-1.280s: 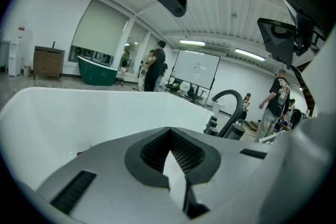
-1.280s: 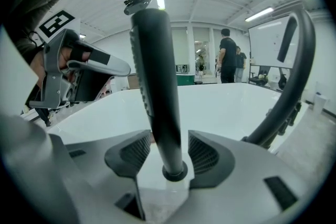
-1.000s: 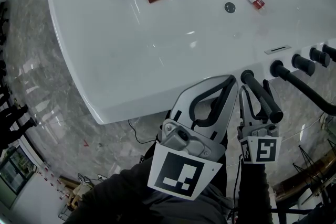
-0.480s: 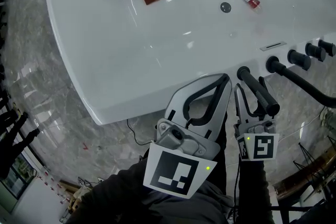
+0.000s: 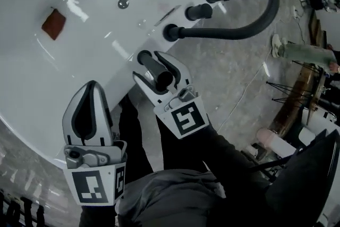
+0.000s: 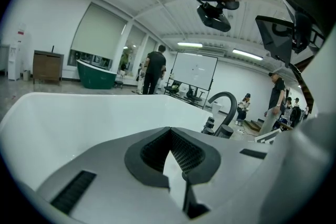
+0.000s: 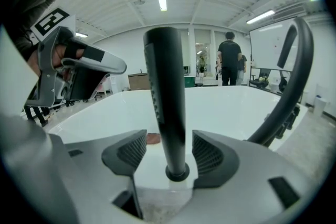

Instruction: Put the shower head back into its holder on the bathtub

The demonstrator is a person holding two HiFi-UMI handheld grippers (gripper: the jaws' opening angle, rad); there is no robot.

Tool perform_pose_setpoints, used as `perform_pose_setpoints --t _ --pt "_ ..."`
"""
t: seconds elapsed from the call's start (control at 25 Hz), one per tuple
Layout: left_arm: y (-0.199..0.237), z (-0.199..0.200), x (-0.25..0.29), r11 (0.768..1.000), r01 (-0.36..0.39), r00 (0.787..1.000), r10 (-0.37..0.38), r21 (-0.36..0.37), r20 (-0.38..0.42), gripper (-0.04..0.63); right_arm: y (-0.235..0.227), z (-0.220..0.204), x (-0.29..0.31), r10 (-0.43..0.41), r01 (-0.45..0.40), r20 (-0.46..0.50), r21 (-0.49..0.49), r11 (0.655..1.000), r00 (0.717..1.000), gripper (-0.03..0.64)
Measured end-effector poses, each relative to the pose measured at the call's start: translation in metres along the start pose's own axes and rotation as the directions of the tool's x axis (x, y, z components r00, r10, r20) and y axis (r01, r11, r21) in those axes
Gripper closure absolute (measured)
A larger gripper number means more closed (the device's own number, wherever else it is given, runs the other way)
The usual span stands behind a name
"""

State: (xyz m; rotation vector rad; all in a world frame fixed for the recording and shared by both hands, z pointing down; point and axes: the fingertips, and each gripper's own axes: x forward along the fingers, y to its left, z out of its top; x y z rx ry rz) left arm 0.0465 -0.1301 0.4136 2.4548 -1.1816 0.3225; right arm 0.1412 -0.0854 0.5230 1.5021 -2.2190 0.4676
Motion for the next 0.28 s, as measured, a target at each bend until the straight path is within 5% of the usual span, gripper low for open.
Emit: perform_pose_setpoints --t 0.28 --pt "-0.025 -0.008 0.004 0.999 0.038 0.999 -0.038 -0.011 0.014 0.592 -0.017 0.003 -0.017 -0.043 0.042 0.066 0.019 0.999 0.997 0.356"
